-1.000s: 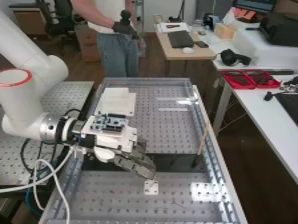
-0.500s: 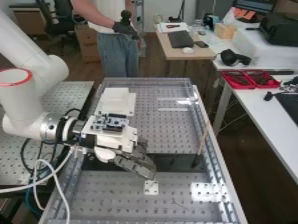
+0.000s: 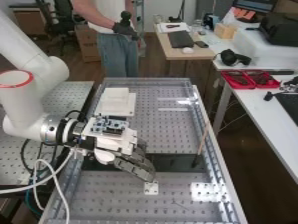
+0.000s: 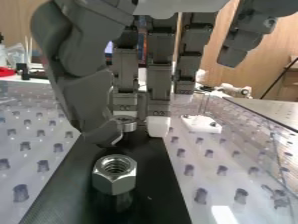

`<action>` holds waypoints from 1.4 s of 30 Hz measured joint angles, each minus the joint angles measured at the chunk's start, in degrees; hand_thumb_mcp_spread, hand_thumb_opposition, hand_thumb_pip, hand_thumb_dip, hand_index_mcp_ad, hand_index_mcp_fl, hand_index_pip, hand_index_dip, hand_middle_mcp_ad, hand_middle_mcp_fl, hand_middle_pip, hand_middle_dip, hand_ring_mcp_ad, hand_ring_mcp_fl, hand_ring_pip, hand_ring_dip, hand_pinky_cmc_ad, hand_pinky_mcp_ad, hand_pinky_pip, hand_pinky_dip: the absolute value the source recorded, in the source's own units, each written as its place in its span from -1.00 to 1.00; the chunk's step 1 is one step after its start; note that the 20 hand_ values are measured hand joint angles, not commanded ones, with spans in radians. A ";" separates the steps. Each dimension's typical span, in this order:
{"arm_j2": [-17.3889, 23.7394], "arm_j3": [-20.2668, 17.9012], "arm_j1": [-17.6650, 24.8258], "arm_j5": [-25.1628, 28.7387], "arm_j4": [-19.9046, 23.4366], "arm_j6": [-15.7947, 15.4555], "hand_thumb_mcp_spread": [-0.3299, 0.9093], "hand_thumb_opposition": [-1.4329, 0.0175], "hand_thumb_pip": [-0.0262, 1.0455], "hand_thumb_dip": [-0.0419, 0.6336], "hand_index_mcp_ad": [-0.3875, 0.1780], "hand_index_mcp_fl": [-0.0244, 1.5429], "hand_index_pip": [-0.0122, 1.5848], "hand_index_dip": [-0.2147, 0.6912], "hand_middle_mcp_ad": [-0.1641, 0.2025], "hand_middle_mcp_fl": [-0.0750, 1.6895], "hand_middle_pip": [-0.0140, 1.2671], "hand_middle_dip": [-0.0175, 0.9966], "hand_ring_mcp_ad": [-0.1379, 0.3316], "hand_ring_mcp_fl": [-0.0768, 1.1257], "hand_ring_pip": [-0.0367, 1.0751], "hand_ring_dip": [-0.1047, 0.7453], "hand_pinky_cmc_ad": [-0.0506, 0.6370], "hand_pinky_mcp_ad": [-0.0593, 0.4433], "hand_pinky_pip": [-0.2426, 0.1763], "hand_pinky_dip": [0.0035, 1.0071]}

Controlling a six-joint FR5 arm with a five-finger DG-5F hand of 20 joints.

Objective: Grab the bearing and place it in the white container

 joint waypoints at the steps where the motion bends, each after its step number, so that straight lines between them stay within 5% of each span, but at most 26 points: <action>1: -0.02 0.01 0.00 -0.01 0.05 -0.01 0.47 -0.16 0.07 0.01 0.06 -0.63 0.64 -0.36 0.10 -0.30 0.26 0.54 -0.21 -0.43 -0.46 0.67 0.03 0.14 -0.20 -0.66; 31: -0.65 0.68 -0.02 -0.18 0.92 0.43 0.47 -0.18 -0.02 0.03 0.09 -0.47 0.63 -0.39 0.07 -0.14 0.23 0.53 -0.22 -0.25 -0.43 0.67 0.11 0.15 0.03 -0.66; 42: -0.77 0.98 -0.19 0.13 0.79 0.37 0.47 -0.22 -0.08 0.01 -0.10 -0.44 0.67 -0.39 0.10 -0.06 0.20 0.53 -0.22 -0.16 -0.43 0.67 0.15 0.14 0.11 -0.66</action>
